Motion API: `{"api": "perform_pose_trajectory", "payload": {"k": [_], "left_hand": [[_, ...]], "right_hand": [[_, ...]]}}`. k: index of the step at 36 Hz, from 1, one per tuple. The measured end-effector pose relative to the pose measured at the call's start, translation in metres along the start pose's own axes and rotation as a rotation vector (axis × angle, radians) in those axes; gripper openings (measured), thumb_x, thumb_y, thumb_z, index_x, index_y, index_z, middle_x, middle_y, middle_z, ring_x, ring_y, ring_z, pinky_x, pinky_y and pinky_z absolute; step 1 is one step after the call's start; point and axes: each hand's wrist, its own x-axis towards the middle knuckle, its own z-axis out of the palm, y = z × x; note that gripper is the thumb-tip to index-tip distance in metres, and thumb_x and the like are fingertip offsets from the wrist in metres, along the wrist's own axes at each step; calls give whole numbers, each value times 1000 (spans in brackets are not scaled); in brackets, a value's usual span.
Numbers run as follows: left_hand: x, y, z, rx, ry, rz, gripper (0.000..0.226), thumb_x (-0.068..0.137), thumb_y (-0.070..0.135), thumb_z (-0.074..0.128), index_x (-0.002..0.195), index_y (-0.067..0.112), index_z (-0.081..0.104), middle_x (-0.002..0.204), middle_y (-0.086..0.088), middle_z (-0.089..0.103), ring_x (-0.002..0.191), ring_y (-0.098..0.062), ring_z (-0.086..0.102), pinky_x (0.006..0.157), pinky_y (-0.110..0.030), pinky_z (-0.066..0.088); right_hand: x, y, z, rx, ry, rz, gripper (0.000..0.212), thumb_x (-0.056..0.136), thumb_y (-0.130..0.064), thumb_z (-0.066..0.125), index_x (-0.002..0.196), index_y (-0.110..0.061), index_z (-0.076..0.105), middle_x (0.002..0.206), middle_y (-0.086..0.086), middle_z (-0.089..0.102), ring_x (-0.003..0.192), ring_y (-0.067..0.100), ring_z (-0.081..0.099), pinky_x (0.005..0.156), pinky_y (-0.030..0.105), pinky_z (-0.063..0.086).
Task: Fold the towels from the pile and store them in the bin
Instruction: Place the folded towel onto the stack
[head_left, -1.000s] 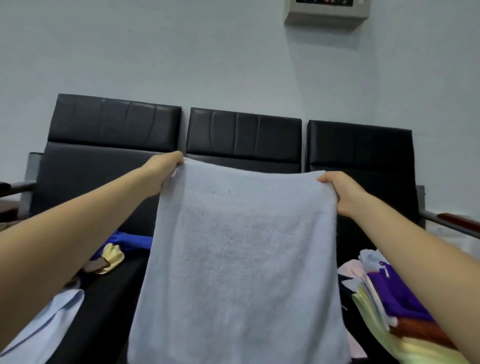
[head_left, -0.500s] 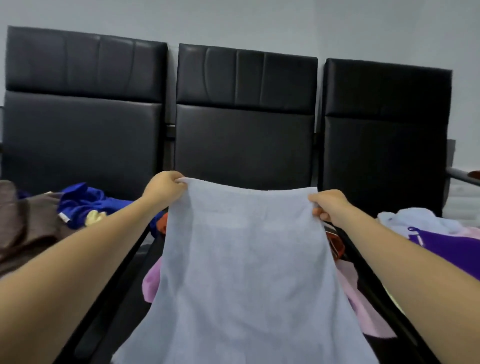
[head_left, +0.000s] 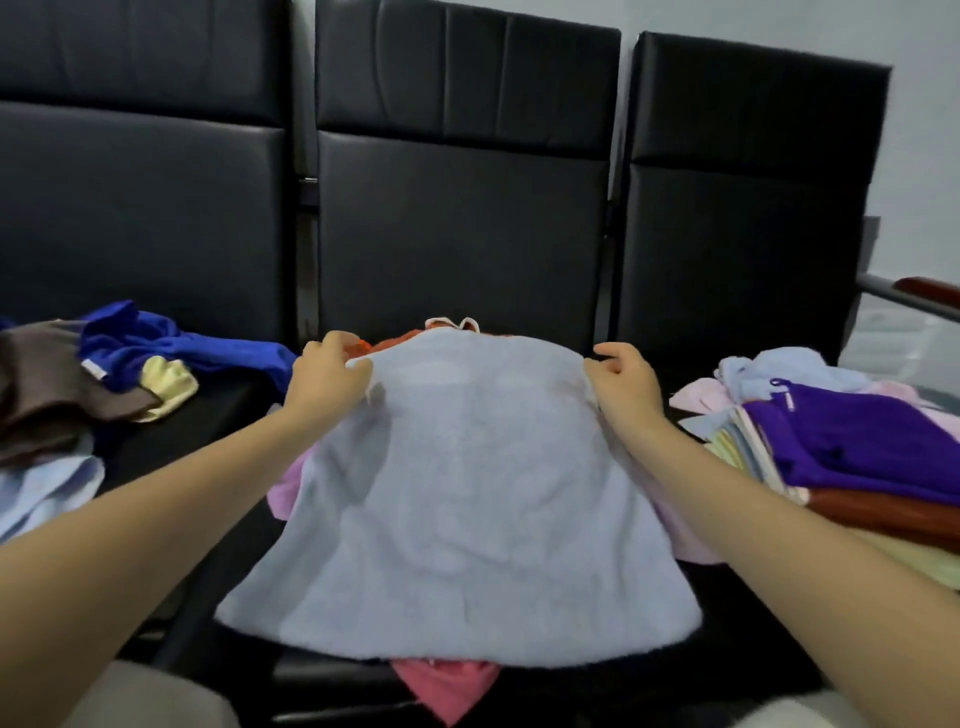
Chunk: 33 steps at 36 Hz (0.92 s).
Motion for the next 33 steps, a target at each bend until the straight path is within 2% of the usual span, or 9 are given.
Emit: {"api": "perform_pose_trajectory", "payload": {"k": [2,6,11,15,19,23,27,30,33], "left_hand": [[-16,12,-6,-51,-18,50,49,82,37,48,128,23,54,121,-5,60,105,-26,59,90,-47,52],[-62,36,-5,-62,-106,302,24,95,24,55,118,21,60,101,6,59,83,-4,56,71,-24,48],[-119,45,-9,57,-288,590,4,90,29,63,94,29,63,83,13,52,72,3,49,65,-13,35],[-153,33,-10,110,-526,688,16,77,53,58,82,37,58,77,11,51,74,-2,51,65,-12,37],[-167,3,-6,201,-695,692,32,73,60,50,93,37,59,84,10,50,81,-8,52,72,-15,41],[-167,-16,-8,155,-689,712,26,80,54,52,102,42,57,89,11,50,82,-10,53,74,-18,43],[-168,-22,-8,113,-673,754,25,84,51,52,106,42,59,91,17,49,84,-5,53,74,-12,41],[-169,-22,-8,118,-660,802,26,86,48,52,107,39,63,91,20,47,85,4,50,74,-8,38],[-171,-17,-8,93,-636,800,28,87,50,49,104,38,66,93,19,51,88,2,53,75,-14,44]], "right_hand": [[-25,-4,-9,30,-48,-82,25,93,-28,58,117,-24,60,101,-6,62,96,15,59,88,34,50],[-76,0,-24,12,-190,-223,10,94,-24,63,102,-20,67,91,-13,61,82,6,57,73,19,45],[-120,7,-39,-155,-406,-449,12,90,-21,68,81,-12,66,77,-8,62,73,11,56,68,24,44],[-149,14,-44,-175,-571,-513,24,87,-29,71,73,-15,58,71,-5,56,69,15,53,65,25,42],[-176,27,-43,-343,-733,-664,35,77,-59,65,83,-26,56,82,-12,52,77,9,51,68,23,44],[-181,37,-40,-479,-717,-879,39,81,-59,65,102,-28,54,91,-19,45,82,-1,41,67,15,36],[-179,41,-33,-522,-665,-945,27,88,-49,56,105,-27,56,95,-11,53,84,6,47,64,21,37],[-180,37,-28,-486,-651,-918,19,90,-36,48,101,-25,59,92,-10,55,82,6,49,59,24,41],[-175,32,-26,-398,-665,-789,27,93,-42,42,98,-25,62,89,-13,59,81,3,53,66,30,47]]}}
